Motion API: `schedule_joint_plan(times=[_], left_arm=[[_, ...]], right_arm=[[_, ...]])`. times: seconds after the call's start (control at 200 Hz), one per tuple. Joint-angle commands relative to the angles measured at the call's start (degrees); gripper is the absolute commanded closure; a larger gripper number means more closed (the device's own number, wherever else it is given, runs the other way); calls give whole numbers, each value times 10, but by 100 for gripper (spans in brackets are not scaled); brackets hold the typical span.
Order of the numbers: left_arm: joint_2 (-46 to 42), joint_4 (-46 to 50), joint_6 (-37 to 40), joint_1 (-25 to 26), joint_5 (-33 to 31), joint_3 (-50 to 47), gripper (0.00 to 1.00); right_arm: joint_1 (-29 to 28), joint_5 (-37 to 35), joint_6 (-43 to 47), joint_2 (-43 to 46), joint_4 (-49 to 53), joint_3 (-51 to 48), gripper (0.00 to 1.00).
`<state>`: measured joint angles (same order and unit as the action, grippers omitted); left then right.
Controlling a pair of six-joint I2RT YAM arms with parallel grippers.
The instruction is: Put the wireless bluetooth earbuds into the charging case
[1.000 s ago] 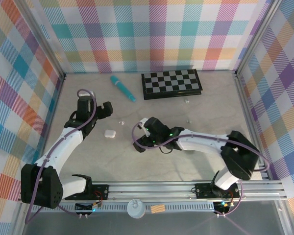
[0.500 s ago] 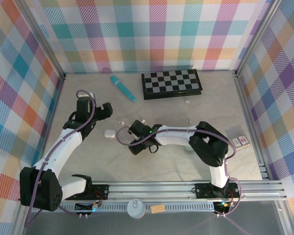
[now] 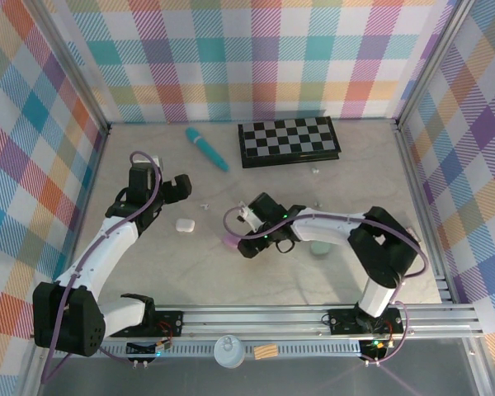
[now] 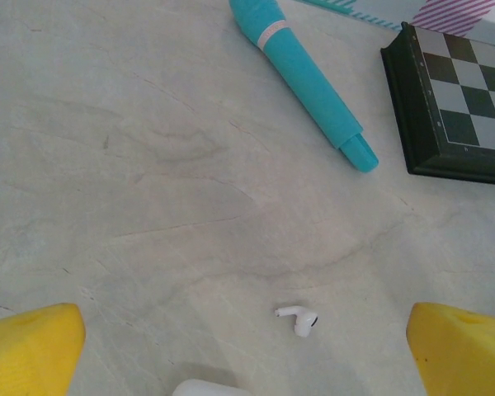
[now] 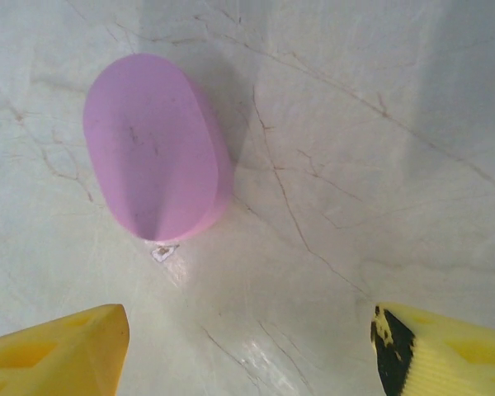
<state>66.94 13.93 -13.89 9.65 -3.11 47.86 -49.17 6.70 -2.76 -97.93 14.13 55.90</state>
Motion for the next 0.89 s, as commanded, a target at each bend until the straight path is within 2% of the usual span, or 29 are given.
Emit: schedule_joint_plan(times=[0.0, 0.06, 0.215, 0.39, 0.625, 0.74, 0.89], left_arm=[[-3, 12, 9, -3, 12, 9, 0], [-2, 10, 9, -3, 15, 10, 0], [2, 6, 10, -3, 21, 7, 0], [1, 6, 11, -3, 18, 3, 0], [-22, 15, 15, -3, -27, -5, 0], [-23, 15, 18, -3, -30, -6, 0], [-28, -1, 20, 10, -25, -27, 0]], right_arm=[[2, 75, 78, 14, -36, -3, 23], [2, 85, 105, 1, -29, 8, 24], [1, 91, 94, -40, -23, 57, 24], [-27, -26, 89, -130, 60, 169, 23], [-24, -128, -29, -176, 83, 219, 28], [-2, -128, -82, -165, 90, 215, 31], [12, -97, -107, -135, 81, 197, 30]])
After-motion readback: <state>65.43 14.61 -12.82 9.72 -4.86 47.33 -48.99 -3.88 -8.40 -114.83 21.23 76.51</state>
